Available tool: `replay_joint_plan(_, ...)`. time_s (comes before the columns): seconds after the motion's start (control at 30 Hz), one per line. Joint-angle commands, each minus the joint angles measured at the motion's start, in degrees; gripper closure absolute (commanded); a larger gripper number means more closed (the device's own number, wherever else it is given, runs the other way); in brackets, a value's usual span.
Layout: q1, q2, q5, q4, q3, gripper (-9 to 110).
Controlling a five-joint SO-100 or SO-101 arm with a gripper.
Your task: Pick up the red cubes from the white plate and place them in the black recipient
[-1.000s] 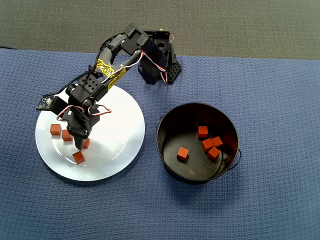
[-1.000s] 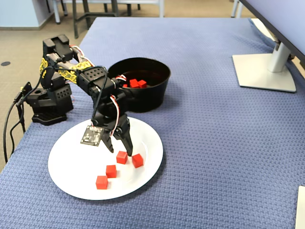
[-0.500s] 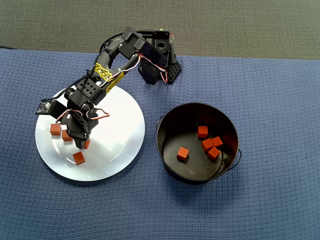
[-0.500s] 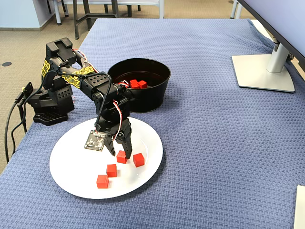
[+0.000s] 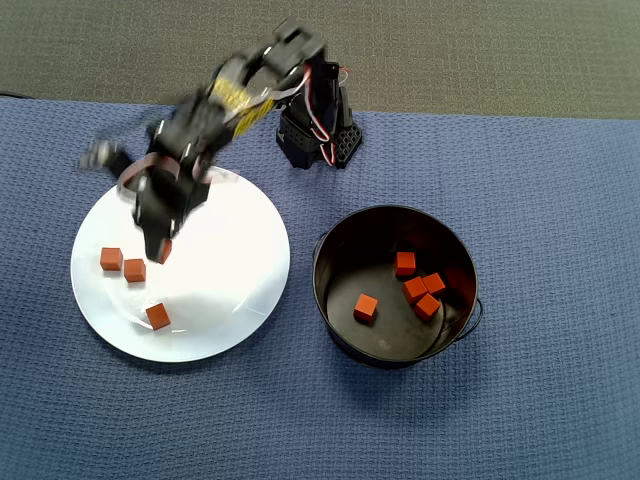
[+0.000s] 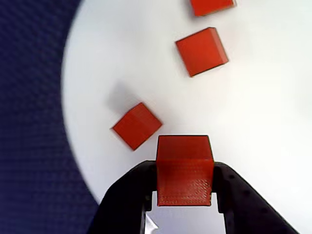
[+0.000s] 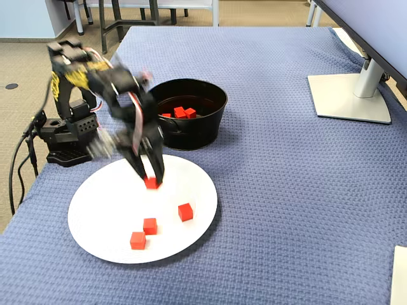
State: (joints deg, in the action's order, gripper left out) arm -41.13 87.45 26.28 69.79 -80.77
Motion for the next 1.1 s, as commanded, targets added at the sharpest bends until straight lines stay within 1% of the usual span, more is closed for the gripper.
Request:
replay_joint_plan(0.0,4.0,20.6,-3.8,5.2,-0.8,102)
replay_joint_plan(0.07,8.0,27.1,-5.7,6.4,-2.9,102)
replay_joint_plan(0.17,18.0,32.6,-9.8,5.5,-7.4,102)
replay_joint_plan(0.4,48.3,34.6,-20.3,0.4,-17.1,102)
replay_joint_plan(0.43,52.0,34.6,-21.5,-0.3,-17.5,99)
replay_joint_plan(0.47,55.9,34.5,-21.4,-0.6,-17.6,89)
replay_joint_plan(0.5,59.2,33.7,-19.7,-0.3,-17.1,78)
replay_joint_plan(0.53,61.7,33.2,-17.6,0.9,-16.0,73)
replay_joint_plan(0.57,62.7,33.0,-16.2,2.5,-14.3,71)
replay_joint_plan(0.63,61.1,33.0,-12.6,7.7,-10.0,67)
replay_joint_plan(0.67,58.6,33.3,-9.2,9.5,-9.2,66)
replay_joint_plan(0.73,50.4,33.9,-2.5,9.1,-10.0,68)
replay_joint_plan(0.83,36.0,33.0,8.3,4.4,-12.5,71)
replay_joint_plan(0.9,27.4,31.6,16.6,-0.9,-15.9,71)
replay_joint_plan(0.97,20.4,29.3,24.3,-8.2,-19.8,71)
replay_joint_plan(1.07,13.4,24.6,33.6,-17.1,-23.5,69)
